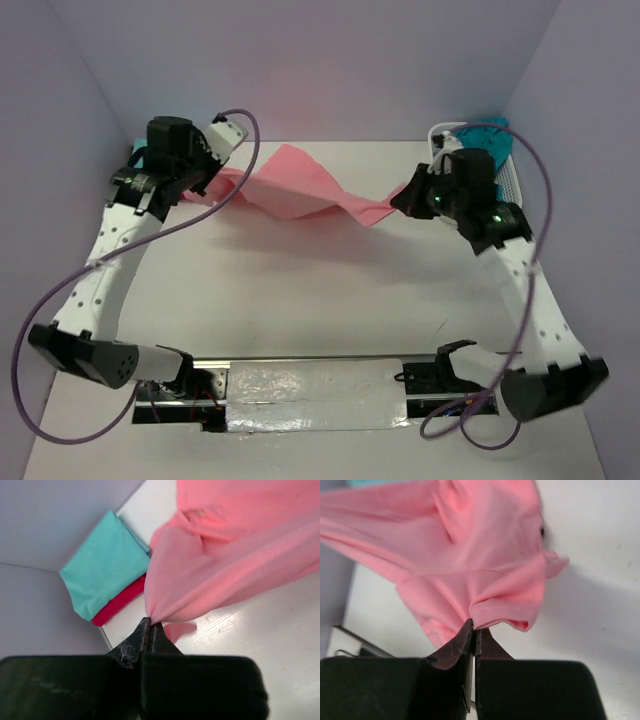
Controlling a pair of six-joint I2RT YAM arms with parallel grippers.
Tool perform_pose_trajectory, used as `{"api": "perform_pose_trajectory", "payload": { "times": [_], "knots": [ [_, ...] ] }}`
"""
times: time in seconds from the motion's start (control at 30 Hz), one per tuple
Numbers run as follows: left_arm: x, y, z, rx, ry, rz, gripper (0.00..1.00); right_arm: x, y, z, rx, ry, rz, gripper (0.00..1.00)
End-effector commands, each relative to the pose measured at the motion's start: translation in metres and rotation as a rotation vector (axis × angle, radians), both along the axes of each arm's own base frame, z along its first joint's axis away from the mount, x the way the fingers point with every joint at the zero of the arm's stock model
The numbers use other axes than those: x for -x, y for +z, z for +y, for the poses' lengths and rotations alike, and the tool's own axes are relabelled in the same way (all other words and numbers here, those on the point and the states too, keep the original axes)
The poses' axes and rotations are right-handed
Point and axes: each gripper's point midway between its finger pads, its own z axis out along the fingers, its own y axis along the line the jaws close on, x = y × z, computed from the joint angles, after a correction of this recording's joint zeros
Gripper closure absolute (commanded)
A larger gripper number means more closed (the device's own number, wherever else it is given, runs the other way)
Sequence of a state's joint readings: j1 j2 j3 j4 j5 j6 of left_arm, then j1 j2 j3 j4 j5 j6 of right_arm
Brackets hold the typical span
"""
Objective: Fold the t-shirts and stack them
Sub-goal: Flatten out the tshirt
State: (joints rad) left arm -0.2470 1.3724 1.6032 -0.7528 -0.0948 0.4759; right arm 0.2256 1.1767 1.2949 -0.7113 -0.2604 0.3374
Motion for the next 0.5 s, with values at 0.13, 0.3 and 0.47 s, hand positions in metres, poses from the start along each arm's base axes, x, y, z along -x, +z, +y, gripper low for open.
{"api": "perform_pose_trajectory", "payload": {
  "times": [0.13, 0.3, 0.47],
  "knots": [
    [0.015, 0.044, -0.008, 0.036, -0.052, 0.011, 1.00, 0.049, 0.128, 0.000, -0.132, 0.027, -0.268, 1.00],
    [-0.068, 0.057, -0.017, 0.014, -0.015, -0.093, 1.00, -0.037, 0.173, 0.015, -0.067, 0.060, -0.359, 1.00],
    [-0.194, 0.078, 0.001, 0.053, 0.198, -0.292, 1.00, -0.175, 0.222, 0.006, -0.177, -0.045, -0.451, 1.00]
  ]
}}
